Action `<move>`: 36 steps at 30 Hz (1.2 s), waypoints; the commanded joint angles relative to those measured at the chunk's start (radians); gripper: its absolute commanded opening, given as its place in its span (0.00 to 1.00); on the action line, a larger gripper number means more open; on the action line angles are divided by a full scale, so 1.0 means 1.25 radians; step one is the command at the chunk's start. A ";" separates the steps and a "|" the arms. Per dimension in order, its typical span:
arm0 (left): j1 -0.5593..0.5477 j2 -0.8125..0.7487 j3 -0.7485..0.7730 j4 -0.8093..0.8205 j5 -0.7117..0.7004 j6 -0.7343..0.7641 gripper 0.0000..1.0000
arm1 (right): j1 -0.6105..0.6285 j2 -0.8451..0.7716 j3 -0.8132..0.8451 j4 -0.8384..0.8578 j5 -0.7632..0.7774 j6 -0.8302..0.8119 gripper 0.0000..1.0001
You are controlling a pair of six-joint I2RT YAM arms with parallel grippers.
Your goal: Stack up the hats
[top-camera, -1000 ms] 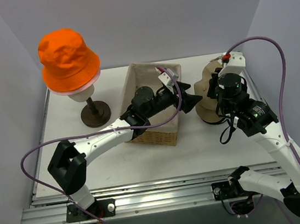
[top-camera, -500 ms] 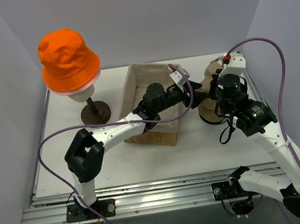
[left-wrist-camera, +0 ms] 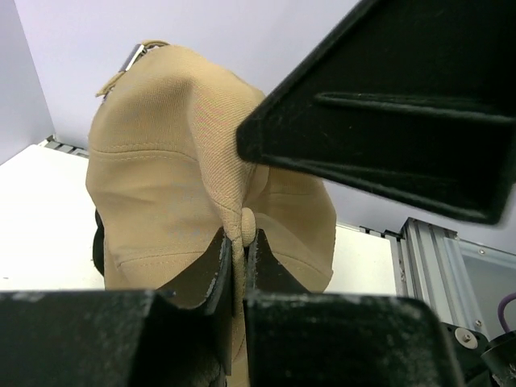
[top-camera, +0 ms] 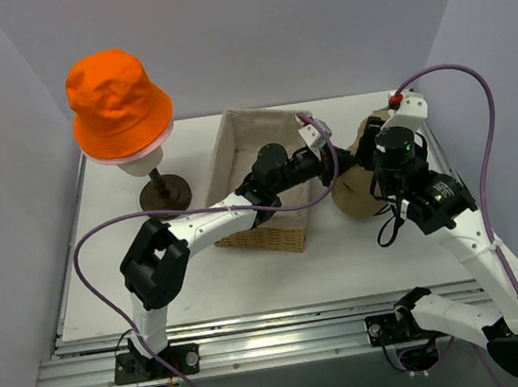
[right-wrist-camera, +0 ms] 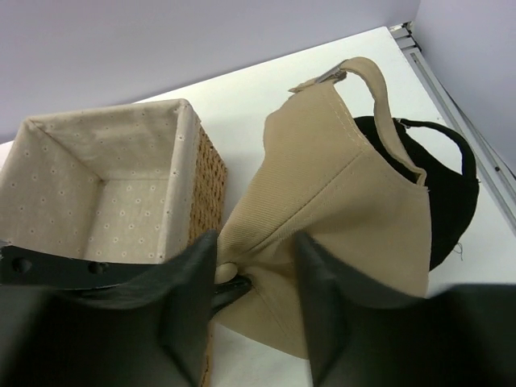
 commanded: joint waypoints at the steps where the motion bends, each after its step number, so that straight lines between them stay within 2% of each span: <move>1: 0.008 -0.012 0.023 0.057 0.018 0.014 0.02 | -0.007 -0.013 0.008 0.035 0.018 0.017 0.43; 3: 0.012 -0.017 0.004 0.089 0.028 0.009 0.02 | -0.016 -0.012 0.027 0.040 -0.016 0.031 0.52; 6: 0.028 -0.021 -0.018 0.125 0.037 -0.023 0.02 | -0.038 -0.001 0.070 0.033 -0.052 0.050 0.59; 9: 0.043 -0.017 -0.028 0.147 0.047 -0.042 0.02 | -0.082 0.016 0.112 0.011 -0.088 0.070 0.60; 11: 0.047 -0.014 -0.029 0.152 0.053 -0.047 0.02 | -0.125 0.036 0.123 0.001 -0.132 0.073 0.60; 16: 0.048 -0.005 -0.030 0.160 0.067 -0.047 0.03 | -0.361 0.075 0.139 0.019 -0.346 0.052 0.49; 19: 0.047 0.002 -0.032 0.173 0.080 -0.048 0.02 | -0.435 0.113 0.144 0.024 -0.450 -0.006 0.47; 24: 0.049 0.016 -0.025 0.184 0.096 -0.048 0.02 | -0.479 0.138 0.108 0.064 -0.577 -0.066 0.44; 31: 0.052 0.020 -0.024 0.191 0.110 -0.051 0.02 | -0.502 0.150 0.056 0.136 -0.665 -0.098 0.45; 36: 0.052 0.021 -0.025 0.196 0.112 -0.046 0.02 | -0.503 0.144 0.024 0.153 -0.659 -0.105 0.45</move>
